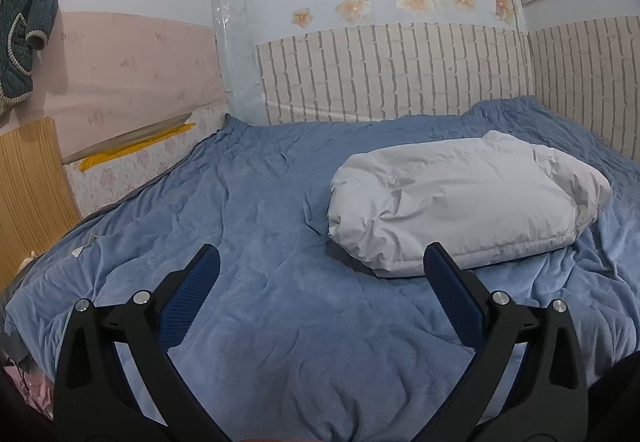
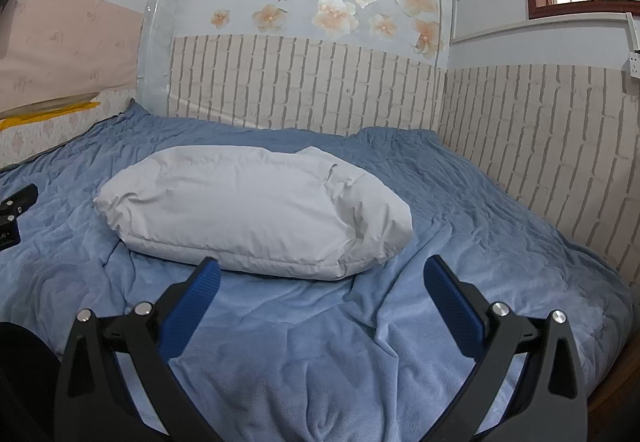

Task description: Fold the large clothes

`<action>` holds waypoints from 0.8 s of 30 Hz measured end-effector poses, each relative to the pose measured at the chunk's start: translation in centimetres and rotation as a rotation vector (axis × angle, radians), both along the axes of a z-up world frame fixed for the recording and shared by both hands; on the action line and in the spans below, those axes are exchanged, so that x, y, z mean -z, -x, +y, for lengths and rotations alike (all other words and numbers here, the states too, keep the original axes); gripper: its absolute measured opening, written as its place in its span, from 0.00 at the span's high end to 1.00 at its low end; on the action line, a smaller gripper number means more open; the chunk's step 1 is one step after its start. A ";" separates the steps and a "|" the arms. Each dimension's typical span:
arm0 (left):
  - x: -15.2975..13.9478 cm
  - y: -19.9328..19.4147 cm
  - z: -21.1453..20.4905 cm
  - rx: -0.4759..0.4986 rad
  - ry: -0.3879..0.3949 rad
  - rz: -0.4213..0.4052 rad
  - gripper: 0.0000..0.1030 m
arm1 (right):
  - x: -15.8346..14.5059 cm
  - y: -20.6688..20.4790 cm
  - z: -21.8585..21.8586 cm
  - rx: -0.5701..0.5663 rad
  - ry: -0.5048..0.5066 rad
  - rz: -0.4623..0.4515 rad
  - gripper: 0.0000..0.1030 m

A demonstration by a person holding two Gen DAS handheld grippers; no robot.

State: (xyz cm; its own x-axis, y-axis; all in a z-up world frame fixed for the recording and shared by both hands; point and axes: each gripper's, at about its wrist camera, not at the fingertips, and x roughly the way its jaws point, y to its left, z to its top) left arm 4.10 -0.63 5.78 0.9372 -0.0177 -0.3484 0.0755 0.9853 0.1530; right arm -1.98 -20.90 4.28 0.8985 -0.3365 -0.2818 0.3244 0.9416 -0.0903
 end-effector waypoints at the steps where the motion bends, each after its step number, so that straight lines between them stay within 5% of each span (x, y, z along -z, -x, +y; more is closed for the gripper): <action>1: 0.0 0.0 0.0 0.000 0.002 0.001 0.03 | 0.0 -0.1 0.1 0.000 -0.001 0.000 0.01; 24: 0.0 0.2 -0.3 -0.004 -0.021 -0.007 0.03 | 0.0 -0.1 0.0 -0.001 0.001 -0.001 0.01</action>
State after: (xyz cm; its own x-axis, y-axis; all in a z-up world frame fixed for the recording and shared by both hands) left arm 3.92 -0.94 5.79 0.9396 -0.0067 -0.3423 0.0705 0.9822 0.1743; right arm -1.89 -20.89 4.29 0.8990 -0.3358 -0.2811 0.3235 0.9419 -0.0906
